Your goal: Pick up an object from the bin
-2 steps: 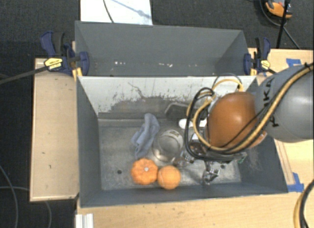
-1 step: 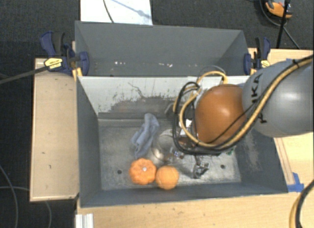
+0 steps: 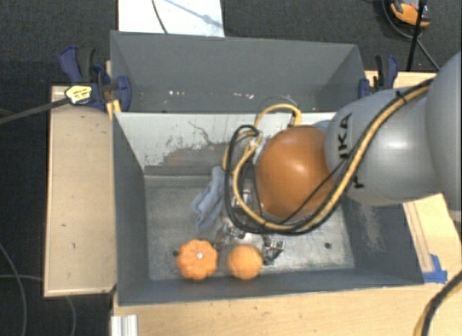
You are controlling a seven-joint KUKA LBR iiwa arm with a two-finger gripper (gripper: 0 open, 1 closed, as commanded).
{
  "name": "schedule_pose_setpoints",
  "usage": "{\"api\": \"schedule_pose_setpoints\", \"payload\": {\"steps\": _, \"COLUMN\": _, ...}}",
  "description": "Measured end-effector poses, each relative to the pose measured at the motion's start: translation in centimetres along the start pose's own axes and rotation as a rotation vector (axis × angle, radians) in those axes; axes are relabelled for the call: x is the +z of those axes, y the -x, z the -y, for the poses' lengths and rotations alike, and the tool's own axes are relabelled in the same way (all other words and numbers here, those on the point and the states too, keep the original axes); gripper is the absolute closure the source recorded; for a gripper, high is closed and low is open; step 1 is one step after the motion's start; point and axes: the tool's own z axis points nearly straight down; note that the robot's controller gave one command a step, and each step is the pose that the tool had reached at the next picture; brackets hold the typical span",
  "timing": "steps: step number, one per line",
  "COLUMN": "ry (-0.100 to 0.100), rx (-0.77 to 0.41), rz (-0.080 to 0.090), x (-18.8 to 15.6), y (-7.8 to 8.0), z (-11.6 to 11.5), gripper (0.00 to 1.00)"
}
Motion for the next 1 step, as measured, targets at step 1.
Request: {"api": "schedule_pose_setpoints", "payload": {"steps": 1, "ry": -0.007, "rx": -0.327, "rz": 0.002, "x": 0.85, "y": 4.66, "z": -2.43, "gripper": 1.00}}
